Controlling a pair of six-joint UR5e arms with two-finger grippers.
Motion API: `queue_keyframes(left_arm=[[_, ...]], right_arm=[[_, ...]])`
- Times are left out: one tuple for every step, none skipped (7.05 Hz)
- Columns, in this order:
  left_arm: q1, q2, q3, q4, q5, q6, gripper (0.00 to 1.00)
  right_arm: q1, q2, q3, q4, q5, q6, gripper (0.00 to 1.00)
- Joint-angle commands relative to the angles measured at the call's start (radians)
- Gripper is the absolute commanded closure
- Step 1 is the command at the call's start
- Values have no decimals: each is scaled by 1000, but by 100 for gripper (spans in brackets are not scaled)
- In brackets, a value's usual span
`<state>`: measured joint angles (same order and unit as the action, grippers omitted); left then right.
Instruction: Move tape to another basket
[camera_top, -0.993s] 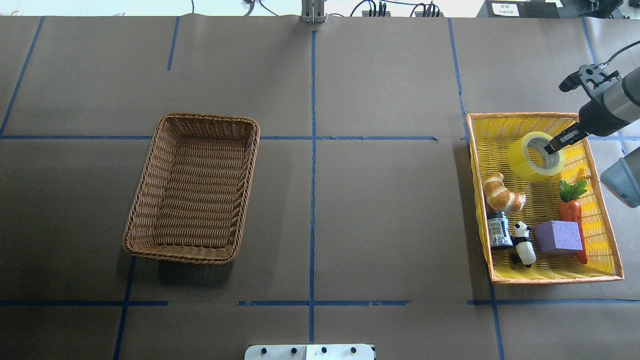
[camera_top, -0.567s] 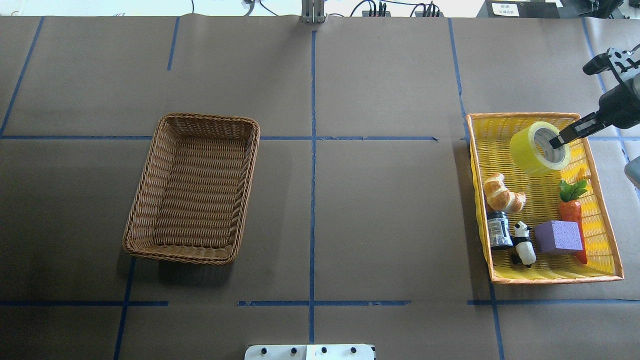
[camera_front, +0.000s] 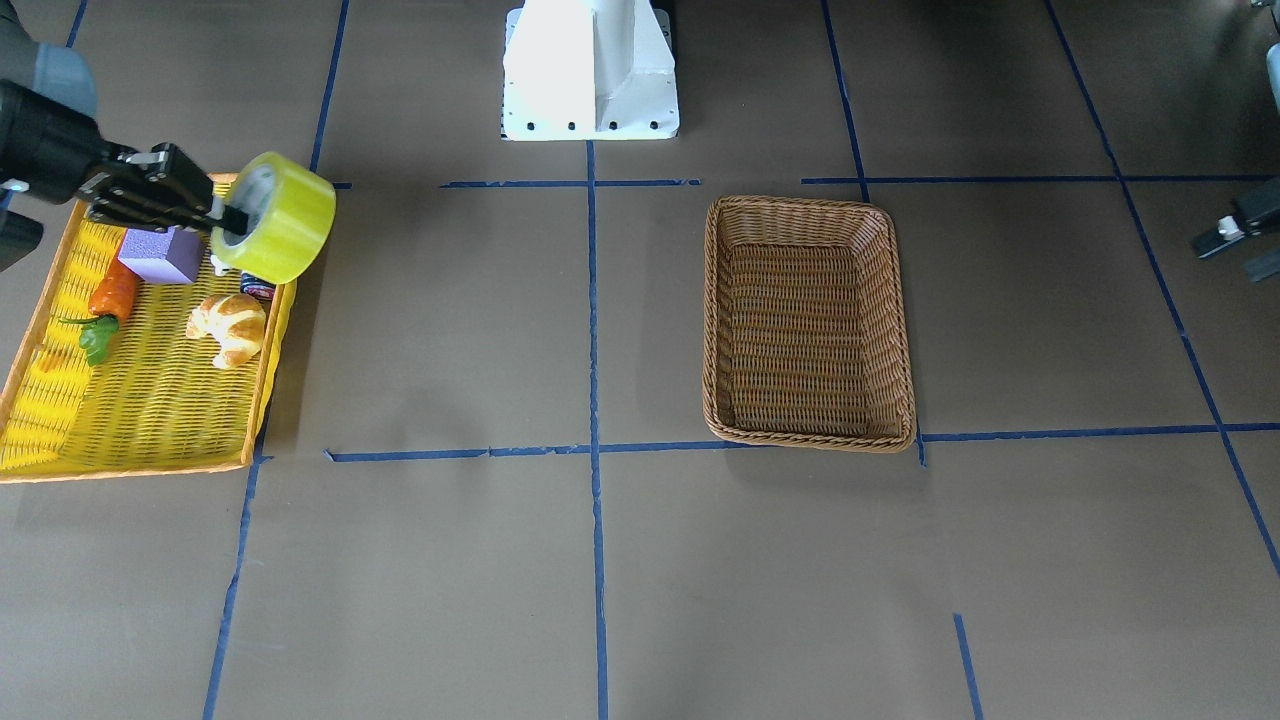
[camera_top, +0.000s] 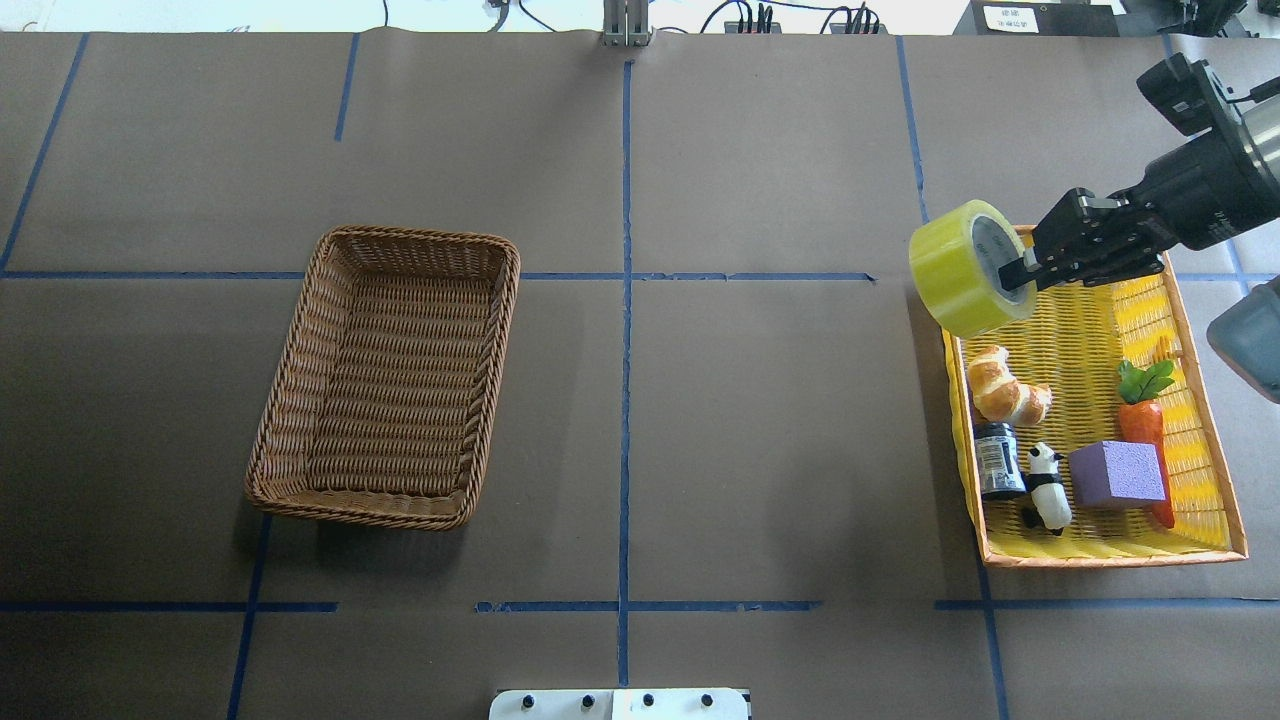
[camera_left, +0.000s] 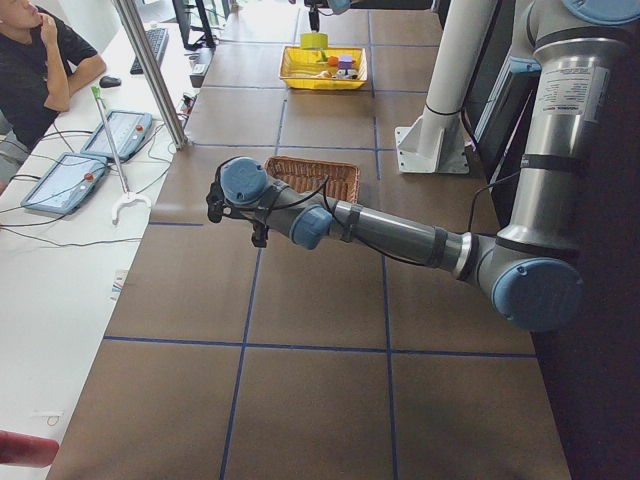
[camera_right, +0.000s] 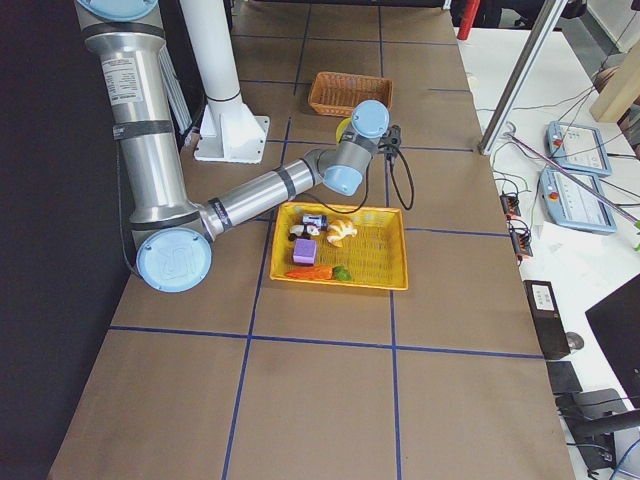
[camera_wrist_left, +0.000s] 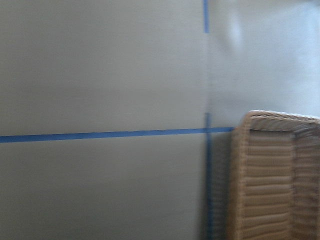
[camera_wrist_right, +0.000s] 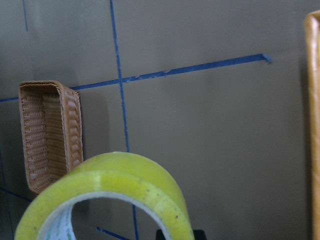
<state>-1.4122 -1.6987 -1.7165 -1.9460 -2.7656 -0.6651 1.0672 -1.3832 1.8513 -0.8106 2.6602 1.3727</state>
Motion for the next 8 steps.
queue_keyframes(left_arm=[[114, -111, 3, -224, -5, -381, 0], [151, -160, -8, -255, 6, -428, 0], [245, -211, -49, -269, 73, -565, 0], [337, -228, -95, -351, 154, -658, 0], [355, -257, -97, -469, 161, -833, 0], [373, -307, -97, -588, 168, -1029, 0], [406, -329, -103, -731, 208, -1191, 0], [462, -328, -106, -933, 324, -1382, 0]], right_arm=[[-126, 23, 14, 281, -182, 370, 99], [-204, 23, 13, 456, -291, 552, 99], [-310, 26, 13, 602, -424, 688, 99], [-394, 26, 5, 698, -538, 725, 99], [-421, 38, 3, 744, -577, 768, 99], [-421, 56, 2, 796, -577, 843, 99], [-424, 61, 0, 853, -579, 874, 99], [-426, 79, 0, 872, -579, 903, 99]])
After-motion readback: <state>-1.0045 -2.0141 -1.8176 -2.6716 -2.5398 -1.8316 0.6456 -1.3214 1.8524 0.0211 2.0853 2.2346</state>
